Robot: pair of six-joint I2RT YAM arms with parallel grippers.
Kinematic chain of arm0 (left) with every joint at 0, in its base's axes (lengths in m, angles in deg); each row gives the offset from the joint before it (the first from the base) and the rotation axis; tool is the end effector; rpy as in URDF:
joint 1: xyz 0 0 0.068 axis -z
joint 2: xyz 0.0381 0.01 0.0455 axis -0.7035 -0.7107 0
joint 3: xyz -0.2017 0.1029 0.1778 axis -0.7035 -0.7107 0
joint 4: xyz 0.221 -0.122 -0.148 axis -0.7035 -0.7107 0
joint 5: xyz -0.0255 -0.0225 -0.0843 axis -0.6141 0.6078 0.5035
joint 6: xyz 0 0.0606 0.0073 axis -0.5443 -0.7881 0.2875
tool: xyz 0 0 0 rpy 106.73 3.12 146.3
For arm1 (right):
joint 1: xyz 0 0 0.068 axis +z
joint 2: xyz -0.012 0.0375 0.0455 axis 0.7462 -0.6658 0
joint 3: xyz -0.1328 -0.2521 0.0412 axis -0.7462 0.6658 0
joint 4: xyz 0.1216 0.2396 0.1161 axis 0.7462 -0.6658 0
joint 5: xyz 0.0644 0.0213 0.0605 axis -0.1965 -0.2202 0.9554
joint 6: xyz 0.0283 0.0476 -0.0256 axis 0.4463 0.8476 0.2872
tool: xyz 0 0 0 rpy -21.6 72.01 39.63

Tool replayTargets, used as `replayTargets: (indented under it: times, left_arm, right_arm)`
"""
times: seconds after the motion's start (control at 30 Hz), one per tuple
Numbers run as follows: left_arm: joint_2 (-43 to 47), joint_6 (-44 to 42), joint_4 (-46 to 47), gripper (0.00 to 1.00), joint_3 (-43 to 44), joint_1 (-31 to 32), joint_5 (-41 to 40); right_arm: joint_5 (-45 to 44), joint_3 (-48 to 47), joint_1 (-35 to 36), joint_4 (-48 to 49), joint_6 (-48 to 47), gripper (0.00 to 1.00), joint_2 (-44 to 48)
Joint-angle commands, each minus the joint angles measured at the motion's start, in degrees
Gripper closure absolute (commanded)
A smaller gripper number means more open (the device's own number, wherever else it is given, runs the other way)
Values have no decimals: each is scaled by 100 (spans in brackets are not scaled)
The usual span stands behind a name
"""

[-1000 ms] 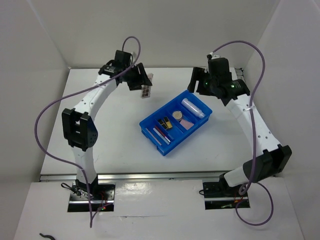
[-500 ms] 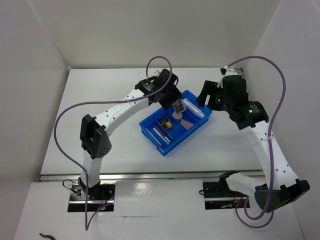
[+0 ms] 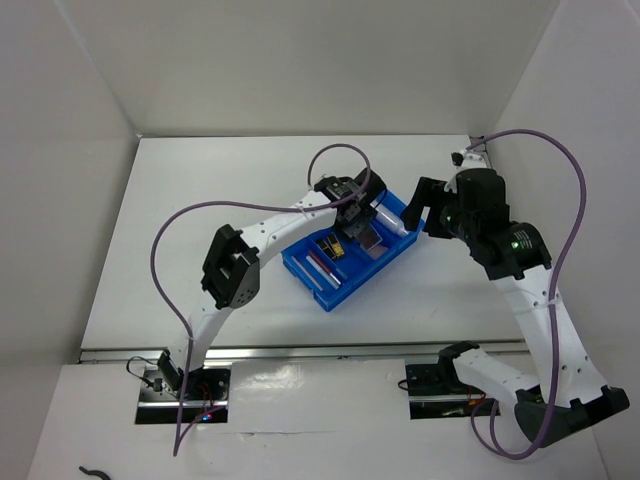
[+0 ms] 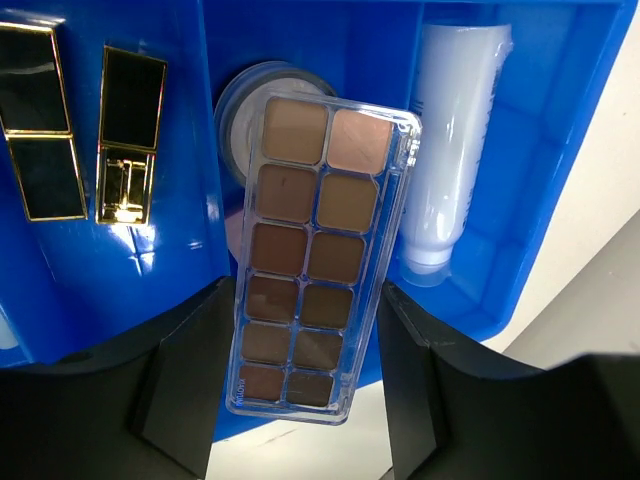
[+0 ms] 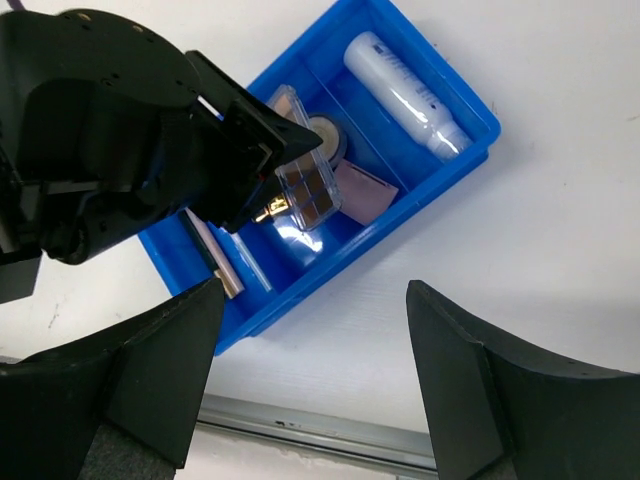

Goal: Organize the makeup

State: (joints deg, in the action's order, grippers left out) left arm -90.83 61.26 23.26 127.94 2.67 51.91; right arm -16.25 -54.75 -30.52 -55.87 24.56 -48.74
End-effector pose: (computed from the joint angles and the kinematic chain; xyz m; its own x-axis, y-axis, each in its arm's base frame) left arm 0.3783 -0.3895 0.2537 -0.5213 -0.8244 -0.2205 -0.6461 0.5501 -0.5291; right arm 0.2058 0.0635 0.4266 -0.5757 0.2057 -0.7913 -0.0538 0.9562 0.2878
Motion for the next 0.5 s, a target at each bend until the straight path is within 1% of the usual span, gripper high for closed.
replayTargets:
  times: [0.0,0.1,0.27,0.3,0.37,0.4,0.47]
  left_arm:
    - [77,318,-54,100,21,52,-218]
    - [-55,371,-54,100,21,53,-86]
    - [-230,371,-1,100,21,105,-86]
    - [-230,371,69,94,21,105,-86]
    - [-283,265,122,77,90,105,-86]
    - [-283,265,122,61,91,105,-86]
    - [-283,116,193,42,91,105,-86]
  right_arm:
    - [-125,60,-33,-116,-12,19,131]
    - [-126,60,-33,-169,-64,18,184]
    - [-178,174,-33,-221,-117,18,289]
    - [-231,174,-33,-221,-117,18,289]
    - [-231,174,-33,-274,-170,18,289]
    - [-231,174,-33,-274,-170,18,289]
    - [-283,174,-33,-274,-170,18,342]
